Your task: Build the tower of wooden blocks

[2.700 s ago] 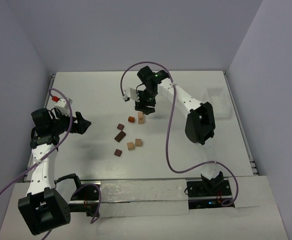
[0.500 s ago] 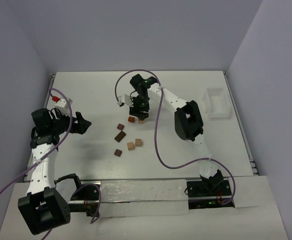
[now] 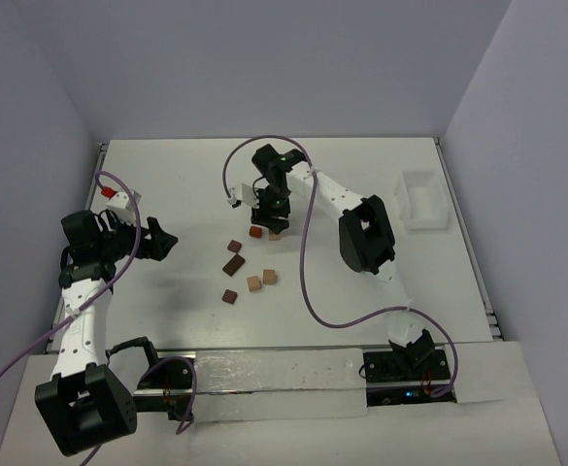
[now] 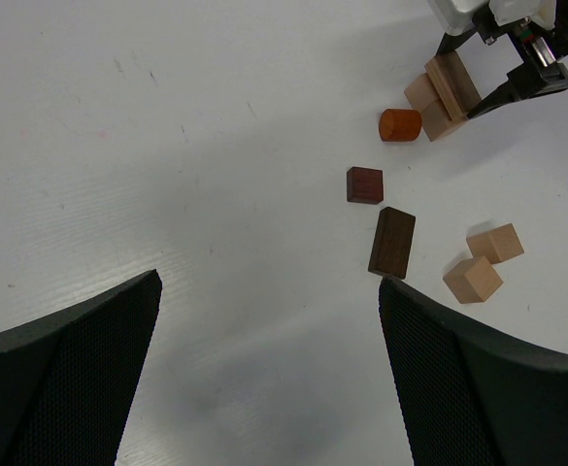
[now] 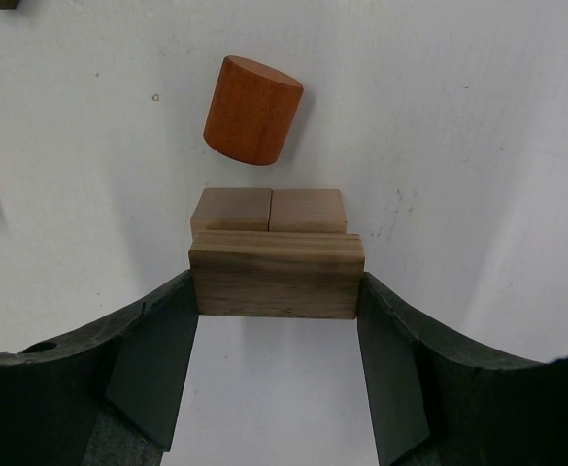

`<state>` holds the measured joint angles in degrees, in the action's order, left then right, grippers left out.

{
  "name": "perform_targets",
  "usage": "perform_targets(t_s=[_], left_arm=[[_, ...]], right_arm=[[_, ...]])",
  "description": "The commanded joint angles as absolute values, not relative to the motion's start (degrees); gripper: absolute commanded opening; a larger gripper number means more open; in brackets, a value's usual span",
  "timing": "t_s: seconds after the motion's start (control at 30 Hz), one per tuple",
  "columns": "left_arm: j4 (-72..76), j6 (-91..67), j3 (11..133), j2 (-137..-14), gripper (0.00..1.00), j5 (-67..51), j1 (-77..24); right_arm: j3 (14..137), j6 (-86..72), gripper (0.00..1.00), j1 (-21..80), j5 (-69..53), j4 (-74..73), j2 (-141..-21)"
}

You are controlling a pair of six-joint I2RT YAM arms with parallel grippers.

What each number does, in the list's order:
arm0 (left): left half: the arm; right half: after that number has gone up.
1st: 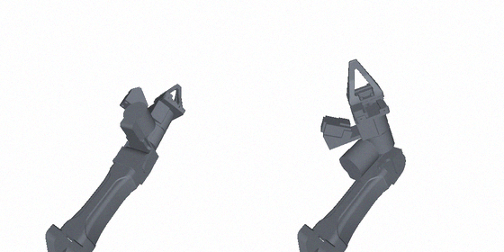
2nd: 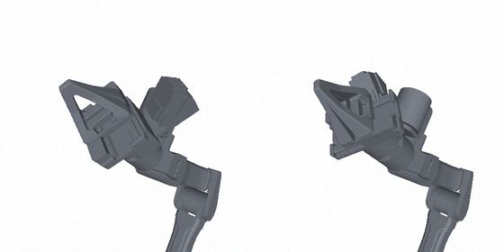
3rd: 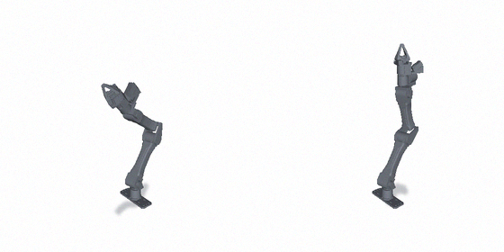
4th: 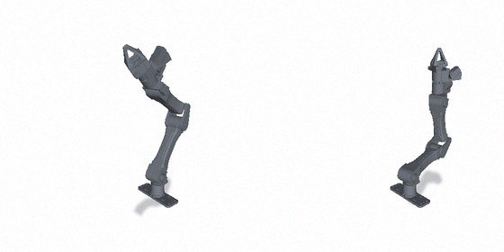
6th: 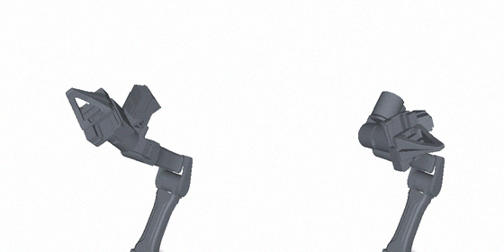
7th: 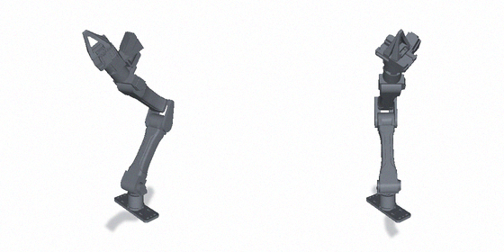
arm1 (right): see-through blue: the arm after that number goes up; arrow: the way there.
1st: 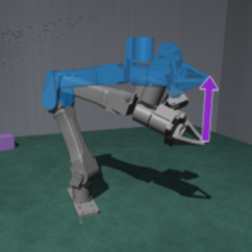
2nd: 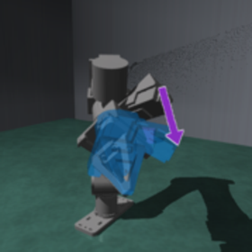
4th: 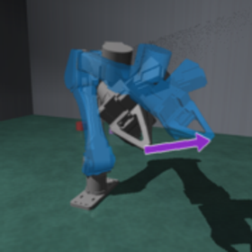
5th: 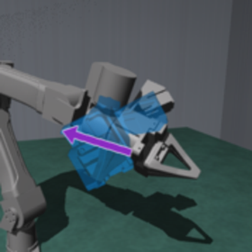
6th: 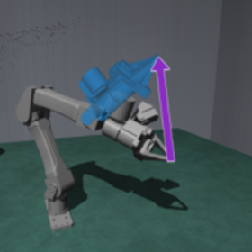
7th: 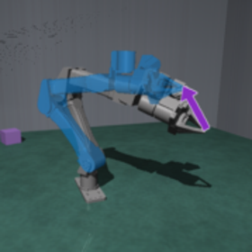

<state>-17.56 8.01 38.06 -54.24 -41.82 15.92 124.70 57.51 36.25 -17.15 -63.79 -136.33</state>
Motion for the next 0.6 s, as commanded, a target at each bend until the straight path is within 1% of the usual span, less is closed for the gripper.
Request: perform_targets(t_s=[0.0, 0.07, 0.2, 0.47, 0.53, 0.57], left_arm=[[-16.6, 8.5, 39.4, -54.1, 0.99, -42.1, 16.4], [-16.5, 8.4, 39.2, -54.1, 0.99, -42.1, 16.3], [-16.5, 8.4, 39.3, -54.1, 0.99, -42.0, 16.3], [-16.4, 8.4, 39.3, -54.2, 0.99, -41.9, 16.3], [-16.4, 8.4, 39.3, -54.1, 0.99, -41.9, 16.3], [-16.4, 8.4, 39.3, -54.1, 0.99, -41.9, 16.3]], right_arm=[[126.8, 57.3, 0.61, 37.0, -17.0, -63.7, -136.9], [126.8, 57.1, 0.66, 37.0, -17.1, -63.6, -136.8], [126.8, 56.9, 0.73, 37.2, -16.9, -63.3, -136.7], [126.4, 56.4, 0.83, 37.5, -16.5, -63.1, -136.6], [126.4, 56.3, 0.9, 37.5, -16.4, -63.1, -136.5], [126.6, 56.3, 0.95, 37.6, -16.4, -63.2, -136.4]])
